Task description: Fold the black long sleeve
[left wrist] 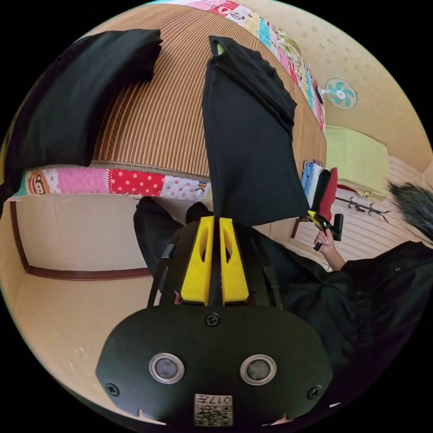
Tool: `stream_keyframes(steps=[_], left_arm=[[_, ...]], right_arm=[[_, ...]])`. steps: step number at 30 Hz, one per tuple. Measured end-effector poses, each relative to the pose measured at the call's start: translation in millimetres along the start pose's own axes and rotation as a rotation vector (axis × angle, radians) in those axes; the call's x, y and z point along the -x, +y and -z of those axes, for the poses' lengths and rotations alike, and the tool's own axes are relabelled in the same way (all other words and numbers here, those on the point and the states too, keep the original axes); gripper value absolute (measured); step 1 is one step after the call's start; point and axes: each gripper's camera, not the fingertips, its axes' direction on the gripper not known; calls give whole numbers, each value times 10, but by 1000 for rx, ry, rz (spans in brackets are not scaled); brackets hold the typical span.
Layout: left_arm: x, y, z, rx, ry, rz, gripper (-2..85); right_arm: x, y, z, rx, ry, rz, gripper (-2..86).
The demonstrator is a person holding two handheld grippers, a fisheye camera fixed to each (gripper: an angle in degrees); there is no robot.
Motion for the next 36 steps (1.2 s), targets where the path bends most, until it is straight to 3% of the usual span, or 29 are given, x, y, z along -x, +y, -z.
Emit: stream_keyframes(steps=[3,8,11,13,14,18,20,24,30,34,36], left_arm=[[-172,159,451,-114,90,-7,20],[-268,-727,1127,-565,313,-68,-3],[-237,-1535,1275,-781,262,-67,-8],[-255,-1939,1252,-848,159,-19,-7],[-297,-2102,1207,-862,96,21,-5],[-513,-2056,828,-810,-54,-5,34],[-524,-1878,325,-677,-144,18,77],[-486,-1798,-188,-575,-189,13,85],[-636,-2790,-295,-530,-245,-71,117],[-585,-3536,-742,-332,-335,-74,96],[-552,-3505,-720,-402,-303,-87,70]], right_arm=[[119,177,488,-212,-272,46,29],[253,-1020,482,-405,-453,249,31],[349,-2247,157,-430,-327,315,35],[537,-3081,-246,-419,-60,342,43],[589,-3234,-341,-415,-22,354,46],[739,-3549,-916,-355,140,379,71],[624,-3405,-1180,-327,246,333,75],[322,-2916,-1904,-212,427,370,76],[301,-2663,-3124,-51,813,560,71],[60,-2719,-3748,-9,950,543,72],[9,-2642,-3875,-50,985,573,71]])
